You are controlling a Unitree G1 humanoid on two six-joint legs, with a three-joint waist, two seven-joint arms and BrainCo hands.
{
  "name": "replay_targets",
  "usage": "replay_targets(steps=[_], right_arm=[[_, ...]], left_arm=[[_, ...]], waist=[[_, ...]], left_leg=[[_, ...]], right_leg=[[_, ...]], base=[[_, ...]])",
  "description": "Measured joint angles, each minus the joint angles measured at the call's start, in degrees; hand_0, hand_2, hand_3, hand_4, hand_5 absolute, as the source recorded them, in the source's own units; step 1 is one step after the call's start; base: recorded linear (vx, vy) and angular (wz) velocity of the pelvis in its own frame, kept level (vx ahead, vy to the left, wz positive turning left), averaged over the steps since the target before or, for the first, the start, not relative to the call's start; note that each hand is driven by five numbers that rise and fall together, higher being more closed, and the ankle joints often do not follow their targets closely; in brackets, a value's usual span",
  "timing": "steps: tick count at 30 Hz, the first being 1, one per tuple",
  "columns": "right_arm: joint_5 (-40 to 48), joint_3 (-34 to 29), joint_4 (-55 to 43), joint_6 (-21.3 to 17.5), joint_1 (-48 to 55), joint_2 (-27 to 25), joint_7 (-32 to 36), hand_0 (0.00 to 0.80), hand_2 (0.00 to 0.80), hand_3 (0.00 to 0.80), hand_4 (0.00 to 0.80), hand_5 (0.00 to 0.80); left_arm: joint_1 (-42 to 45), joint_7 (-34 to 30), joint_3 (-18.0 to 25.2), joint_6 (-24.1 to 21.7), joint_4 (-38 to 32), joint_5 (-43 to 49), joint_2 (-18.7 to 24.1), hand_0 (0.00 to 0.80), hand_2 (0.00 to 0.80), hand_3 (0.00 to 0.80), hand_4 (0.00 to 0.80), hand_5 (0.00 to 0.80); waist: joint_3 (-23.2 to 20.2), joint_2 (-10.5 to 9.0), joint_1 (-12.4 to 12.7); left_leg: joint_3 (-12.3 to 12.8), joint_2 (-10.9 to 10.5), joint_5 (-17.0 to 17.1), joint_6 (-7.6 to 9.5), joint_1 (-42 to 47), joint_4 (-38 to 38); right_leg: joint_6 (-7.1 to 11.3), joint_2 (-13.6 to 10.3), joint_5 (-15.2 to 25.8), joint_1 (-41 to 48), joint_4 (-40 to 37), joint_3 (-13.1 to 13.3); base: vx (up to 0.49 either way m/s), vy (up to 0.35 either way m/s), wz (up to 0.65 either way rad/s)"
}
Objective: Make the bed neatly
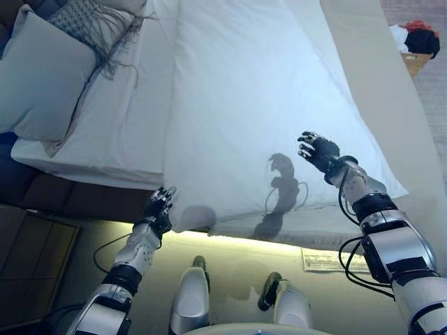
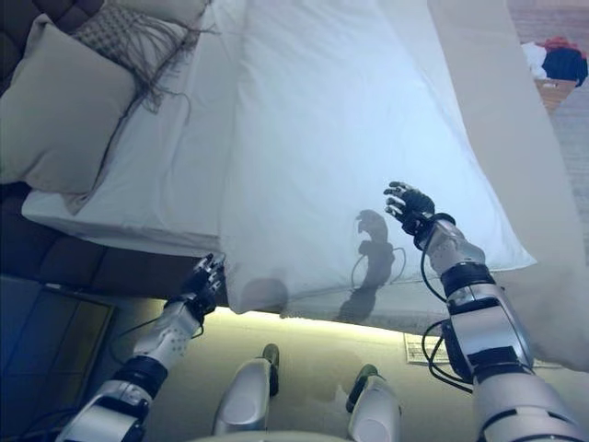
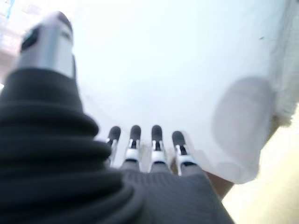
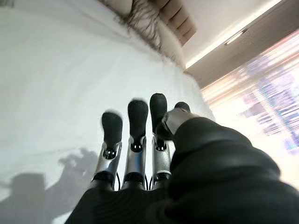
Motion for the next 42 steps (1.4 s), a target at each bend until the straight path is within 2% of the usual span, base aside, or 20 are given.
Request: replay_targets(steps=[7,13,17,26,31,42], right_arm=[[0.1,0.1,5.2,1.2,5.2,4.2,-1.4,0.0,0.0,0.0,0.0,0.0],[1.2,0.1,7.2,-0.7,5.3,3.5,-2.1,0.0,0.0,0.0,0.0,0.0],[2.6,0.1,7.8,-1.3,4.3,2.9,-3.1,0.0,0.0,0.0,0.0,0.0],[3.5,0.0,7.7,-3.0,0.3,-2.2,-3.8,0.0,0.0,0.0,0.0,0.0],[3.5,-1.3,7.7,-3.8,-2.3,-5.0,-4.2,0.0,0.0,0.0,0.0,0.0],[3.3,-2.2,7.6,-5.1,-7.7,-9.3,-3.8,0.0,0.0,0.0,0.0,0.0]], left_arm=[[1.6,0.3,-1.4,-0.1,8.4,-0.7,-0.7,0.0,0.0,0.0,0.0,0.0],[-0.5,0.4,-0.8,-0.6,13.4,-2.3,-0.2,0.0,0.0,0.0,0.0,0.0],[-1.1,0.3,0.4,-0.5,13.9,-3.4,0.1,0.0,0.0,0.0,0.0,0.0],[-1.2,-1.5,0.3,-1.7,9.8,-5.0,0.2,0.0,0.0,0.0,0.0,0.0],[-1.0,-2.1,0.2,-2.5,6.1,-6.8,0.2,0.0,0.0,0.0,0.0,0.0],[2.4,-3.0,-0.3,-3.7,-2.0,-7.5,0.5,0.0,0.0,0.0,0.0,0.0]], waist=[[0.6,-0.09,0.0],[6.4,0.75,-0.3],[9.8,2.41,-1.5],[12.7,5.12,-1.7],[12.8,5.46,-1.7],[13.1,6.56,-0.4]], left_leg=[[-0.2,0.1,0.0,0.2,-5.2,1.5],[-0.3,-0.7,0.2,0.6,-11.0,4.5],[-0.2,-1.3,0.5,1.02,-14.8,5.8],[0.0,-2.9,1.0,1.26,-21.3,7.9],[0.2,-3.3,1.3,1.65,-23.0,7.9],[-0.2,-3.9,1.9,1.61,-26.3,8.3]], right_leg=[[-0.74,-0.1,0.4,-5.0,1.1,0.2],[-0.77,-1.4,0.4,-11.2,4.5,1.3],[-0.68,-2.3,0.4,-15.3,6.3,2.1],[-0.88,-4.0,0.4,-23.2,10.3,3.6],[-1.13,-4.4,0.2,-25.8,11.3,4.7],[-1.3,-4.9,0.1,-29.3,12.6,4.7]], base=[[-0.109,-0.002,-0.01],[-0.079,0.008,0.0],[-0.03,0.011,0.01],[-0.035,0.022,0.03],[0.007,0.019,-0.02],[0.011,-0.006,0.03]])
